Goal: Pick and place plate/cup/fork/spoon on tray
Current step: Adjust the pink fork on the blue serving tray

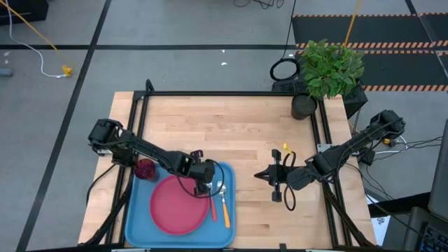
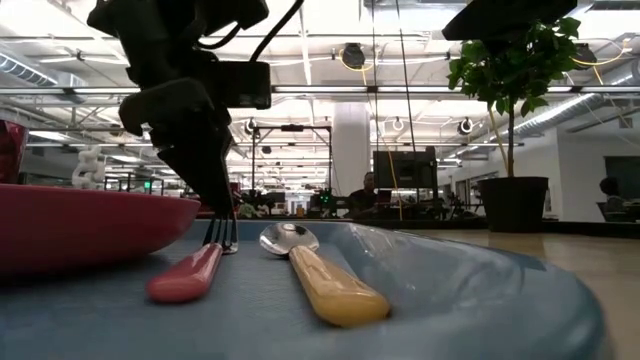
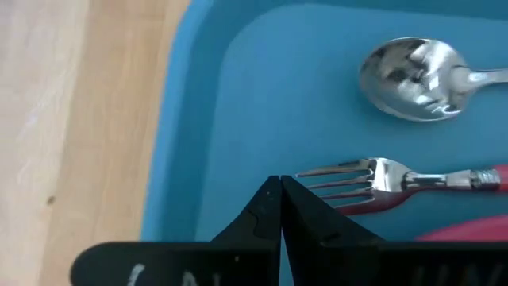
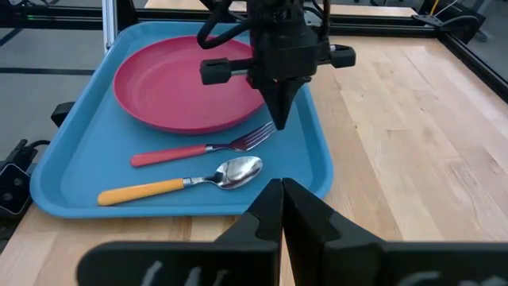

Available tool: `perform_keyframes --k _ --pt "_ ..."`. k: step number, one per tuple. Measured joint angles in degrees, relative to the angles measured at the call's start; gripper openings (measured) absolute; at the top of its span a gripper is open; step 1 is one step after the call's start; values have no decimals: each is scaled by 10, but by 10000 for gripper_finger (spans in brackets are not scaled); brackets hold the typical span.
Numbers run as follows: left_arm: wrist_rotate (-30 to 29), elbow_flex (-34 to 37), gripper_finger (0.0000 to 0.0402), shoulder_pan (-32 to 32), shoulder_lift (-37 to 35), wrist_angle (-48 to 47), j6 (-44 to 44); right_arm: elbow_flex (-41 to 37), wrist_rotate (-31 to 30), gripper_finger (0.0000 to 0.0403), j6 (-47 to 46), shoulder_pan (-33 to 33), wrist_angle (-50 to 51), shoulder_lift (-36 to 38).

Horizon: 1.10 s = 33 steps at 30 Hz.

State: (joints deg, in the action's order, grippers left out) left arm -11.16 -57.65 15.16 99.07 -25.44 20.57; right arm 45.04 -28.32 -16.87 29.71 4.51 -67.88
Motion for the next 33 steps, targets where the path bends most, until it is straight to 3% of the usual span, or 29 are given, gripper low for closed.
perform_keyframes --k 6,22,33 --pt "10 0 4 7 0 6 -7 0 0 0 0 0 0 0" --pt "6 0 8 20 -7 128 -56 0 3 0 -4 0 0 0" --pt "-10 1 3 22 -32 29 -16 0 14 0 -5 0 0 0"
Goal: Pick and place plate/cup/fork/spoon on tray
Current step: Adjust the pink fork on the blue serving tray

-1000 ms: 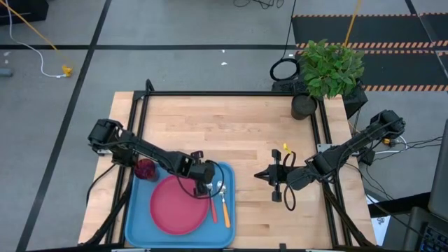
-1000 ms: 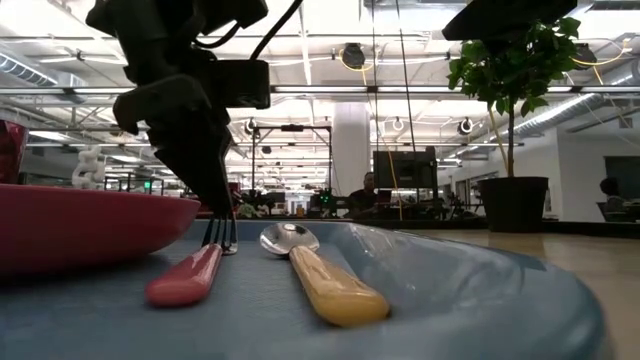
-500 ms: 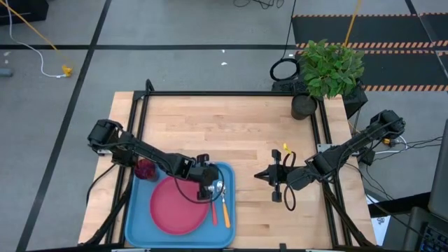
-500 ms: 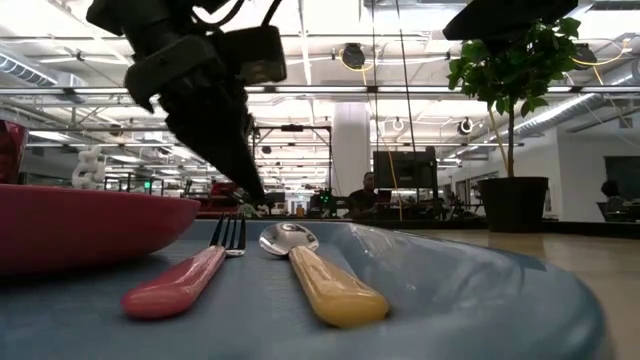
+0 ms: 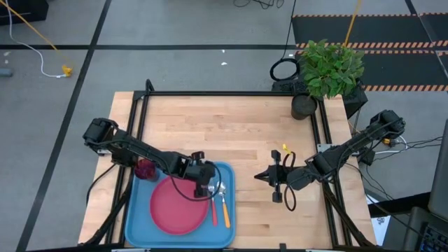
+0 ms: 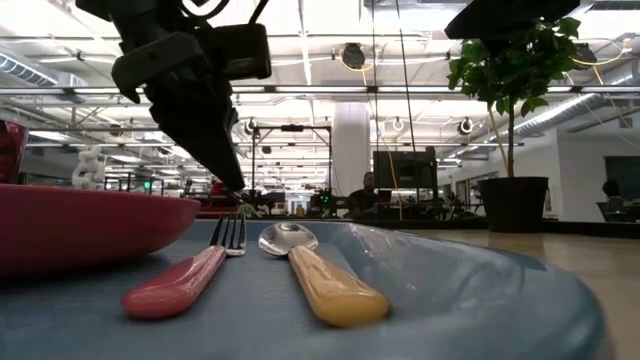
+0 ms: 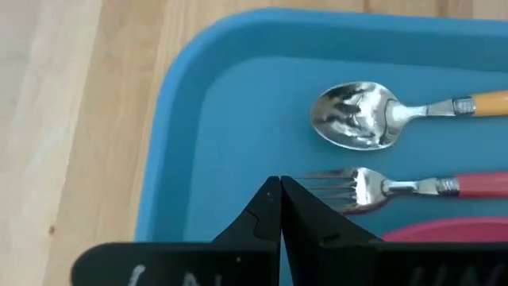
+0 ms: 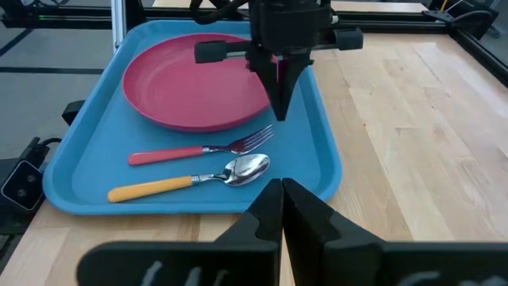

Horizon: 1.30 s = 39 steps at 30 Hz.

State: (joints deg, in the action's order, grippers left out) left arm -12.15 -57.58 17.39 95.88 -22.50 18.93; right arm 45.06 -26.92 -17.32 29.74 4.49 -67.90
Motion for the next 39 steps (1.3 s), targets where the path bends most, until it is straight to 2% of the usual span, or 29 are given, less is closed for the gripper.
perform_keyframes --k 15,30,39 --pt "9 3 4 -6 5 -53 -3 0 16 0 8 6 -50 0" --pt "63 14 5 -18 5 -6 -52 0 15 0 34 23 -103 0" --pt "66 15 5 -23 23 16 -67 0 15 0 33 23 -104 0"
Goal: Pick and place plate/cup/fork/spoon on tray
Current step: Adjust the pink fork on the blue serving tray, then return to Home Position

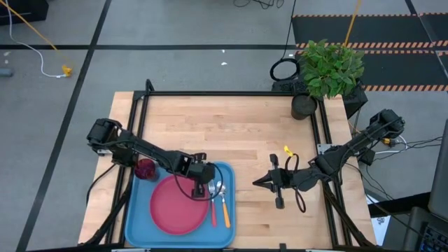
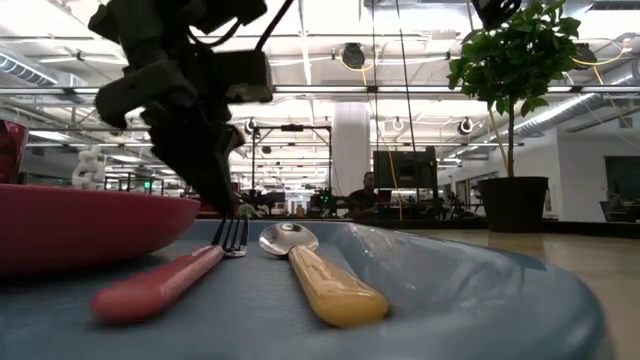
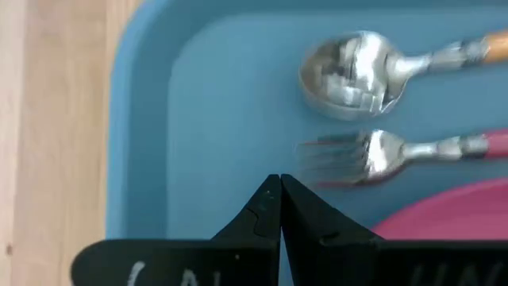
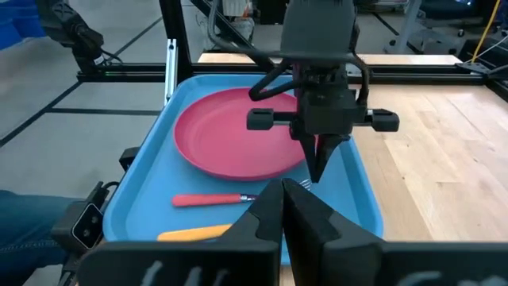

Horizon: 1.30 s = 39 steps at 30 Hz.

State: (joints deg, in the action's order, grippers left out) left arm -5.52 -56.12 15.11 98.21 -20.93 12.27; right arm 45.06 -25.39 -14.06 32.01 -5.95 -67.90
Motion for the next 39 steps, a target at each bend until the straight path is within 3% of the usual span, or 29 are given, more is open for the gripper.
perform_keyframes --k 10,24,33,39 --pt "-1 -1 5 -6 2 85 -36 0 0 0 2 0 -1 0" --pt "-5 -55 5 8 -15 46 -46 0 0 0 2 0 5 0" --pt "-100 -53 5 56 -223 32 -119 0 -1 0 29 8 29 0" --pt "-128 52 5 68 -370 106 -154 0 -4 0 40 11 55 20"
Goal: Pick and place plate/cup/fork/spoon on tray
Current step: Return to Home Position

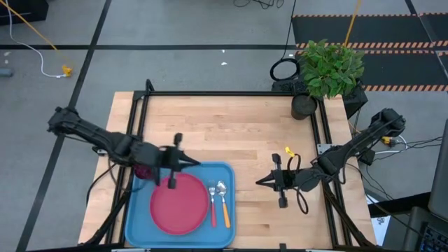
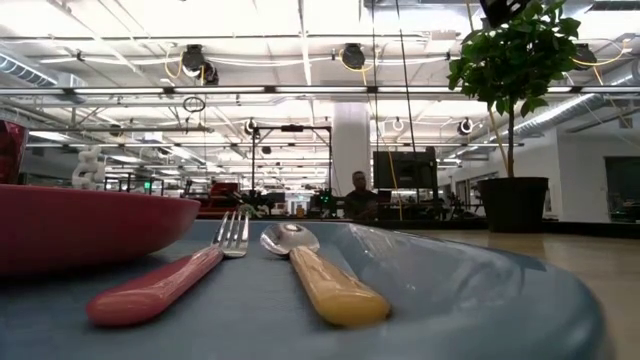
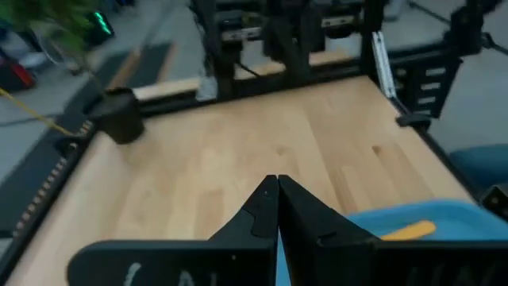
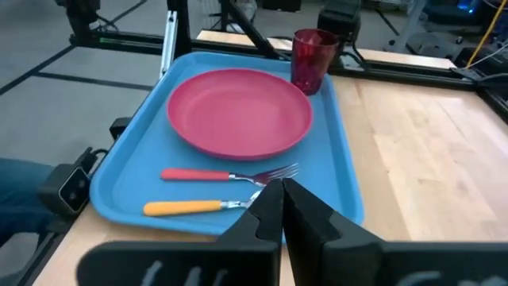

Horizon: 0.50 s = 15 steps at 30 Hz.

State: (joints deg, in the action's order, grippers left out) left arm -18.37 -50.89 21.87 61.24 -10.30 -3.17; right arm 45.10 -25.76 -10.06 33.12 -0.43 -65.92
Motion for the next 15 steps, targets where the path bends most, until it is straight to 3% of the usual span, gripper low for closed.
perform_keyframes --k 6,15 --pt "-13 148 5 -23 -111 127 -29 -23 -26 0 2 0 8 33" --pt "-5 305 5 -43 -201 236 -21 -162 -28 0 24 -23 -85 105"
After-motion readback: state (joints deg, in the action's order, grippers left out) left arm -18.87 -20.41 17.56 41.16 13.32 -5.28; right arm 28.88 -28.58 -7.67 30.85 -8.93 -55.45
